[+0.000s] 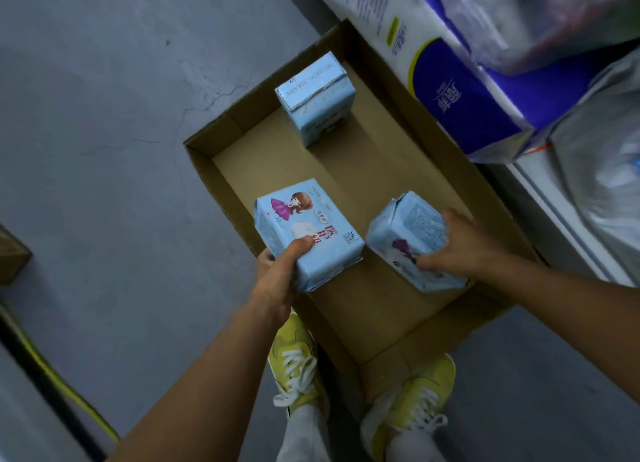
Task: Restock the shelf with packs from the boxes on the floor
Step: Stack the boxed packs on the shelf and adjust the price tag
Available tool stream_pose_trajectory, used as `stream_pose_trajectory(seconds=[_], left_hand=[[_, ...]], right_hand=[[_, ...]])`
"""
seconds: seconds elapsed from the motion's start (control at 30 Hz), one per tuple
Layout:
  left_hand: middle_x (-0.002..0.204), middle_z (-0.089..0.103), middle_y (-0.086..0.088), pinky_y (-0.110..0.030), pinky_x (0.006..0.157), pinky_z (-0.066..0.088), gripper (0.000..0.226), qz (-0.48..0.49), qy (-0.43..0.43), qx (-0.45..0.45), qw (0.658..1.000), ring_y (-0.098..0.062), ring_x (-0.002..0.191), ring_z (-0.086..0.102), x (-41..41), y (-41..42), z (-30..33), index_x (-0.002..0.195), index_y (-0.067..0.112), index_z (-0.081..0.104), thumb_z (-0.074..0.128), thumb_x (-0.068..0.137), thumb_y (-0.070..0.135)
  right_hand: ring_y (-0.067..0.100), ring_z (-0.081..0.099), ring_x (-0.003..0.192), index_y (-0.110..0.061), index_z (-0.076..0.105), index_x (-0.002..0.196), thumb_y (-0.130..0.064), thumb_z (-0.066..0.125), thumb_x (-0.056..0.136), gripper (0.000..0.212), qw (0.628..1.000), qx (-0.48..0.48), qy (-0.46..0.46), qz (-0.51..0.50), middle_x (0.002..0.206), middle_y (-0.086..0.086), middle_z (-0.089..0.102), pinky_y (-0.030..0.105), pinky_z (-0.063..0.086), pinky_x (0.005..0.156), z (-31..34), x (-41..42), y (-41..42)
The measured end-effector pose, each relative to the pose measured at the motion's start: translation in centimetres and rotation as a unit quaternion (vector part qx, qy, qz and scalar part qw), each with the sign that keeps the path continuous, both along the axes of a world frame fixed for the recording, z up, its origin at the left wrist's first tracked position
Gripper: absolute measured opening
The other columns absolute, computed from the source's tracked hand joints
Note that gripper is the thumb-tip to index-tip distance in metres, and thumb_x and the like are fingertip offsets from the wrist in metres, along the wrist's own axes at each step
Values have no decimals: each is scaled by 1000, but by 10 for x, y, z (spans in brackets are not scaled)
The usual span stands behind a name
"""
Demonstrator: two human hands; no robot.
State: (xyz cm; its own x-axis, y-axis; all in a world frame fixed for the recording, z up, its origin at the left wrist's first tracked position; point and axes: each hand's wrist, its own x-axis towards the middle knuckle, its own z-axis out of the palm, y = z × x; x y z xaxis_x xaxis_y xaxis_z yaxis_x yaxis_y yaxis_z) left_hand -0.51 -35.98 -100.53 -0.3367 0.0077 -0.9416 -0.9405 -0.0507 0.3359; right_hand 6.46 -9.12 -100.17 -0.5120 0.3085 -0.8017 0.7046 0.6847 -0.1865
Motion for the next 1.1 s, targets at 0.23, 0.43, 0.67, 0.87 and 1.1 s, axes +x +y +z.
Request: stream_pose_trajectory(seconds=[0.23,0.43,0.67,0.87,1.1], left_hand=[[110,67,-5,-38,68,59,65,-33,62,-52,996,-22,89,70,9,-1,112,125,20,41,82,75,17],[115,67,-7,-41,74,62,80,-32,149,-36,988,-24,95,71,16,6,227,127,16,41,90,63,23],[115,68,-6,-47,79,61,72,-20,221,-24,975,-24,93,73,6,-17,354,129,20,43,85,70,17],[105,73,-5,-38,68,61,64,-18,241,29,970,-22,86,74,27,-31,462,119,22,47,84,67,29],[105,75,-9,-40,67,59,65,-2,240,144,960,-29,94,73,48,-30,572,124,16,59,80,68,40]], right_hand=[[15,68,89,-21,58,113,-18,83,72,48,934,-221,81,-270,101,-2,71,31,54,68,110,-6,-7],[13,70,89,-18,56,115,-23,88,65,60,925,-221,156,-265,101,-2,71,36,57,77,212,-23,-32],[16,67,90,-24,51,108,-24,86,68,53,923,-175,253,-231,103,-2,67,37,56,78,360,-29,-36],[22,58,93,-29,38,110,-54,77,59,69,930,28,342,-135,101,-7,56,42,50,78,490,-18,-72],[23,45,106,-20,38,128,-76,55,58,92,853,247,455,74,116,-1,49,41,35,86,622,0,-120]])
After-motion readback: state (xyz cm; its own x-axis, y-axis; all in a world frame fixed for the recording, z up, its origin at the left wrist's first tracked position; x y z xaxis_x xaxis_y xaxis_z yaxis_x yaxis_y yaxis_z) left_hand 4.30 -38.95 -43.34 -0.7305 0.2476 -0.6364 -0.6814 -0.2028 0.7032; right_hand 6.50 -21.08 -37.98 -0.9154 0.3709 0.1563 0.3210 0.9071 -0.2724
